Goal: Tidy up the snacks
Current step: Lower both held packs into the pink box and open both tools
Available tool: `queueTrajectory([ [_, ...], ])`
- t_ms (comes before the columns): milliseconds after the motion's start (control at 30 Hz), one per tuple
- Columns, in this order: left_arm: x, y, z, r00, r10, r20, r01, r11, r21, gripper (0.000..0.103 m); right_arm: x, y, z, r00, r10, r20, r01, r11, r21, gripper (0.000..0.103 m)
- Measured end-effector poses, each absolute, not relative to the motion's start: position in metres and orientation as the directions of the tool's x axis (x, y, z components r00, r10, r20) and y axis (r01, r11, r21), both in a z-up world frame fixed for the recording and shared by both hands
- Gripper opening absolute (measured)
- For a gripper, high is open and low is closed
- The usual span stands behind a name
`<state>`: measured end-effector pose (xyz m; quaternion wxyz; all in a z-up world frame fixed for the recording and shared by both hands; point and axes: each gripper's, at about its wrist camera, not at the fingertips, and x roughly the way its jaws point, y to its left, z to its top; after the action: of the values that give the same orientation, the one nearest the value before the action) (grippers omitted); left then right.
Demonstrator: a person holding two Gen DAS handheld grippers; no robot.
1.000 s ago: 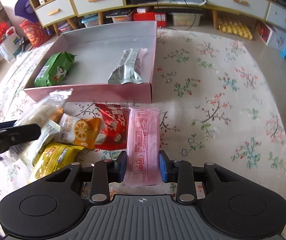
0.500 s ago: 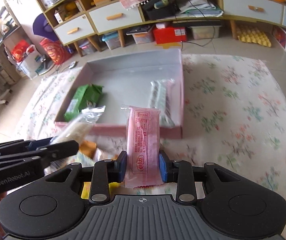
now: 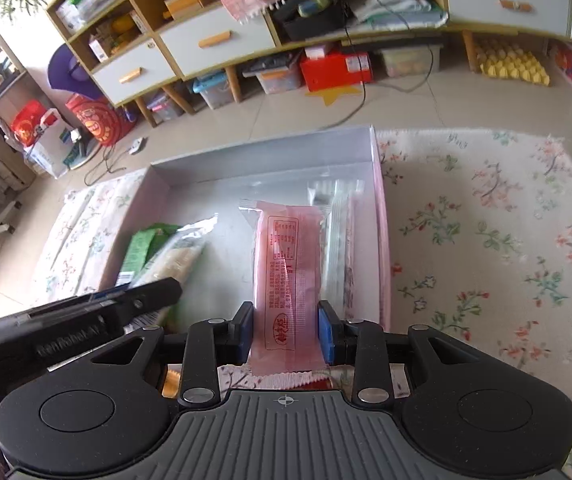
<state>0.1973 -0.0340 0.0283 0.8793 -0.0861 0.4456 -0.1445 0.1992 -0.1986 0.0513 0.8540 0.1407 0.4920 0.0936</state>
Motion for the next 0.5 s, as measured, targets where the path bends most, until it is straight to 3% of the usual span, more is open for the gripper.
queueTrajectory([
  [300, 0.201, -0.03, 0.028, 0.612, -0.252, -0.75, 0.17, 0.968, -0.186, 0.027, 0.204, -0.192, 0.045, 0.53, 0.252, -0.81, -0.044, 0.962, 0.271, 0.032],
  [500, 0.197, -0.026, 0.04, 0.622, -0.263, -0.738, 0.166, 0.965, -0.204, 0.033, 0.201, -0.193, 0.052, 0.549, 0.333, -0.766, -0.057, 0.93, 0.364, 0.036],
])
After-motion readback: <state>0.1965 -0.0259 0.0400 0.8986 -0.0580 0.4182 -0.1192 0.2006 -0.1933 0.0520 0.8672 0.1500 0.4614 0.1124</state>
